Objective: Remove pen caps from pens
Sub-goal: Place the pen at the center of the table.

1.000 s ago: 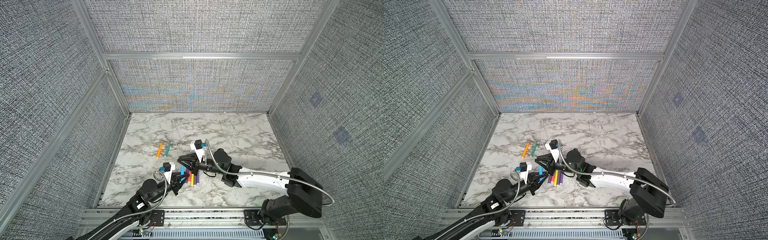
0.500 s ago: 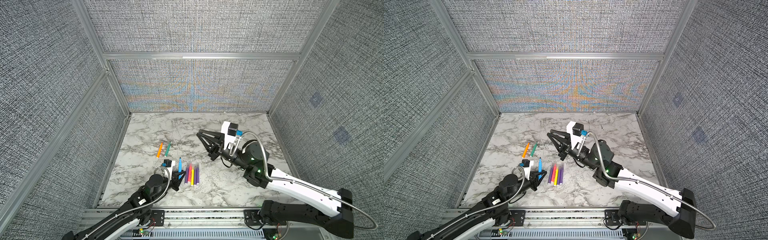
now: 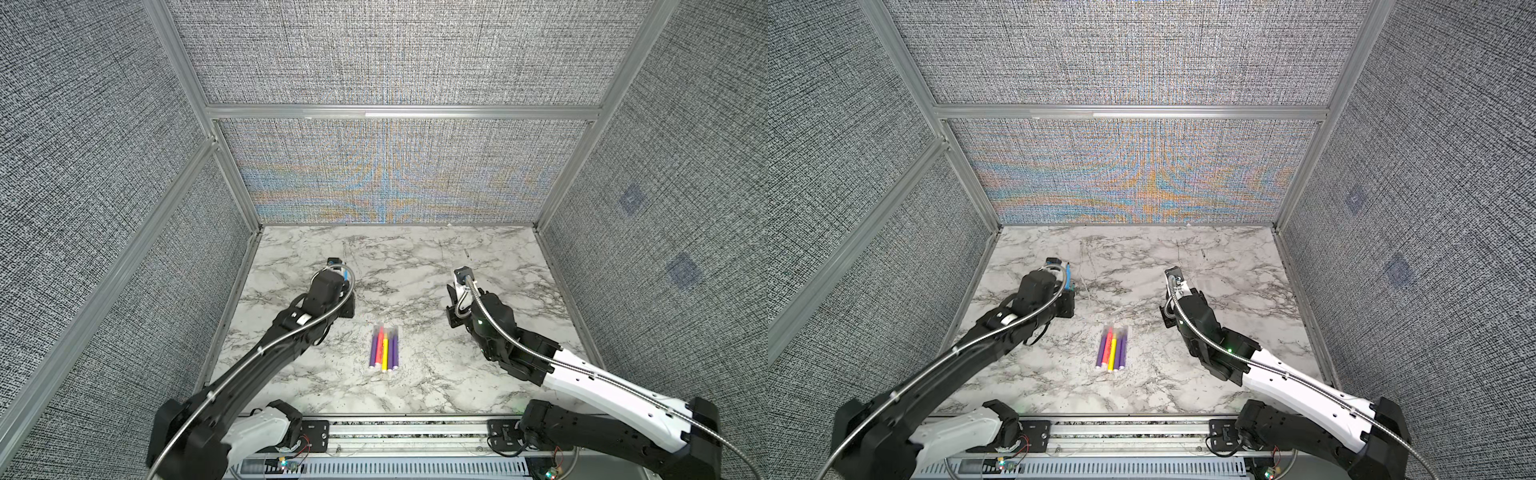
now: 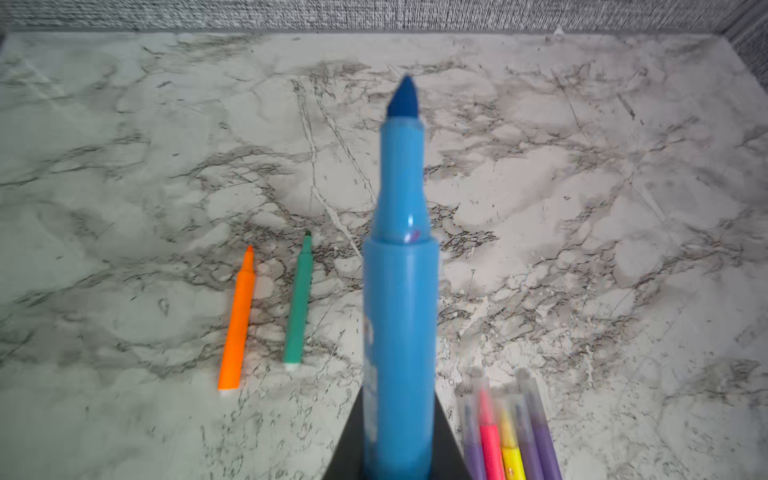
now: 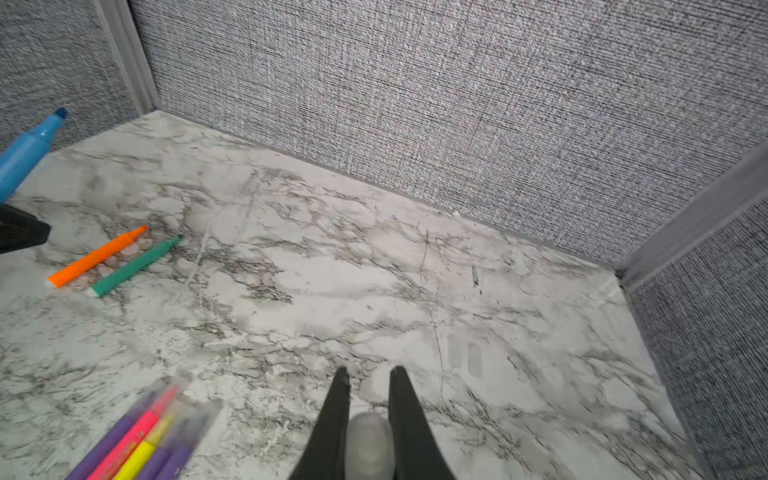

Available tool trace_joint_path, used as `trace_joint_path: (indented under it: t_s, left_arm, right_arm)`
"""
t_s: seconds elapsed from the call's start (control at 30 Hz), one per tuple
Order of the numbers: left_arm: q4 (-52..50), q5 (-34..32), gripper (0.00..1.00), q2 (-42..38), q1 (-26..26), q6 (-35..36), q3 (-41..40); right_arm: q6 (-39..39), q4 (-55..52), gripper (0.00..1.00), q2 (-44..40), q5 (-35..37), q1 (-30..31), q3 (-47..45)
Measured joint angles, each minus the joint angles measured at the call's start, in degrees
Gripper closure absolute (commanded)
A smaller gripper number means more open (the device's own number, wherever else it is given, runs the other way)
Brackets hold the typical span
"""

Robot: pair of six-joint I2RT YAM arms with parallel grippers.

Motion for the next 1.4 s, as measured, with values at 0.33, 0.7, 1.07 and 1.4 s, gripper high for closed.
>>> trace_joint_path:
  t_s: [0.33, 0.7, 1.07, 1.4]
  left_arm:
    - [-6.29, 2.34, 1.0, 21.86, 2.23, 3.26, 11.47]
    - [-8.28, 3.39, 1.0, 30.32, 2.86, 3.78, 11.54]
    - [-6.84, 4.24, 0.83, 31.71, 2.91, 3.08, 10.56]
    - [-6.36, 5.16, 0.71, 31.65, 2.95, 2.86, 10.54]
  right_arm:
    - [2.62, -1.68, 1.0, -3.52, -4.28, -9.57, -3.5]
    - [3.43, -0.94, 1.0, -4.87, -8.7, -12.61, -6.27]
    - [3.61, -0.13, 1.0, -5.75, -9.7, -12.83, -6.88]
    - [3.61, 0.15, 1.0, -5.2, -10.1, -12.83, -6.93]
